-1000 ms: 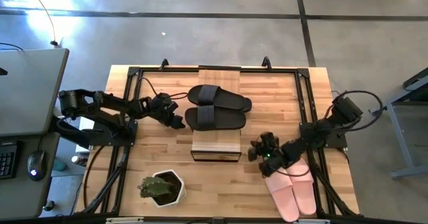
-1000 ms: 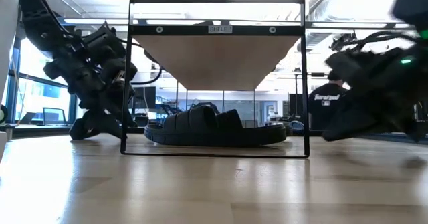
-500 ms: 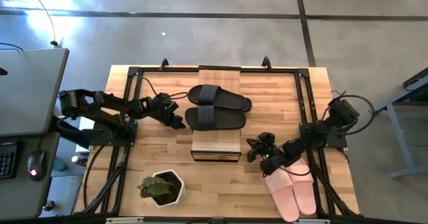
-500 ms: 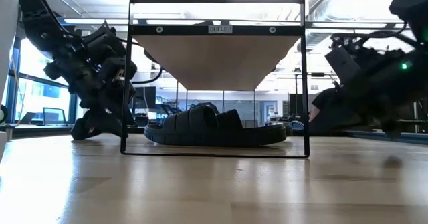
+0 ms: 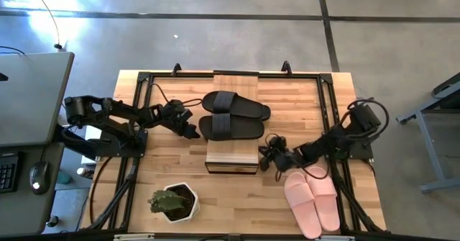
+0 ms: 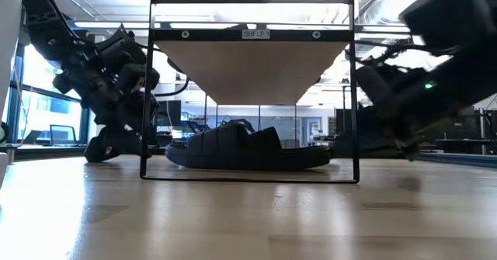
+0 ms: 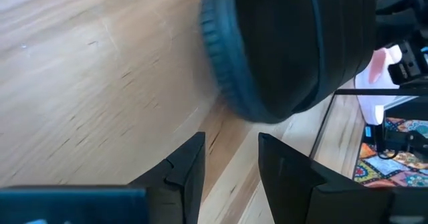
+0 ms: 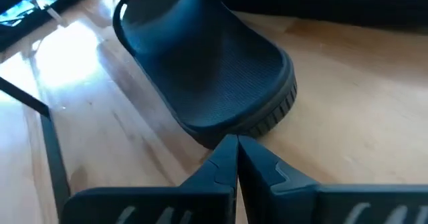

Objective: Pick and place slides into the shelf
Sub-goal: Adjust the black slippers under the shelf

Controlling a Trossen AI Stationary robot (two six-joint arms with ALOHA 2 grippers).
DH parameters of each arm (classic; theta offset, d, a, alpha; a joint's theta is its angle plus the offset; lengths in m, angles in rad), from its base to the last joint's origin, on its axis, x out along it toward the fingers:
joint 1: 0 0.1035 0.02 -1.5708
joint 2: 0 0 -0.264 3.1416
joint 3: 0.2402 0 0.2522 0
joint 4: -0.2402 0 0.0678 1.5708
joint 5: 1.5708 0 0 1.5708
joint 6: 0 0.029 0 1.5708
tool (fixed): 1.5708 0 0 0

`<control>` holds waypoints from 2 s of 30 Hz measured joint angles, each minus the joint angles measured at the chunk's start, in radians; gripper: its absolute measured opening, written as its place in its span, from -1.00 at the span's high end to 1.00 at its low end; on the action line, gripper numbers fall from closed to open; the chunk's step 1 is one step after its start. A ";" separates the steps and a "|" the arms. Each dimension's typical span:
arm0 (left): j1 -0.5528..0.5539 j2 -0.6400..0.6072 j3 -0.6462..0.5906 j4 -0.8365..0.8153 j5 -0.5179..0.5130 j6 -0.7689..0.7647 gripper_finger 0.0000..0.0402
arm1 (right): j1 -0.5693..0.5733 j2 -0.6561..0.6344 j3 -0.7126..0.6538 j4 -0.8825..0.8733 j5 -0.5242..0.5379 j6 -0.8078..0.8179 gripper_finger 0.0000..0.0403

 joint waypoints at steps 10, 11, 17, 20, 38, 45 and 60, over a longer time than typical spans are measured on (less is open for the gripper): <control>-0.001 0.000 0.000 0.020 -0.001 -0.012 0.39 | -0.081 0.000 0.001 0.001 -0.069 -0.022 1.00; -0.001 0.000 0.001 0.021 -0.008 -0.016 0.39 | -0.086 0.000 0.001 0.001 -0.064 -0.021 1.00; -0.001 0.001 0.000 0.051 -0.035 -0.038 0.39 | -0.101 0.000 0.001 0.000 -0.049 -0.011 1.00; -0.002 0.001 0.000 0.056 -0.074 -0.040 0.39 | -0.101 0.000 0.001 -0.001 -0.043 0.000 1.00; -0.001 0.070 0.004 0.172 -0.184 -0.033 0.39 | -0.138 0.000 0.001 -0.044 0.073 0.084 1.00; 0.000 0.124 0.008 0.246 -0.204 -0.063 0.39 | -0.160 0.000 0.001 -0.066 0.091 0.087 1.00; 0.000 0.132 0.029 0.224 -0.201 -0.051 0.39 | -0.089 -0.074 0.001 -0.372 0.233 0.409 1.00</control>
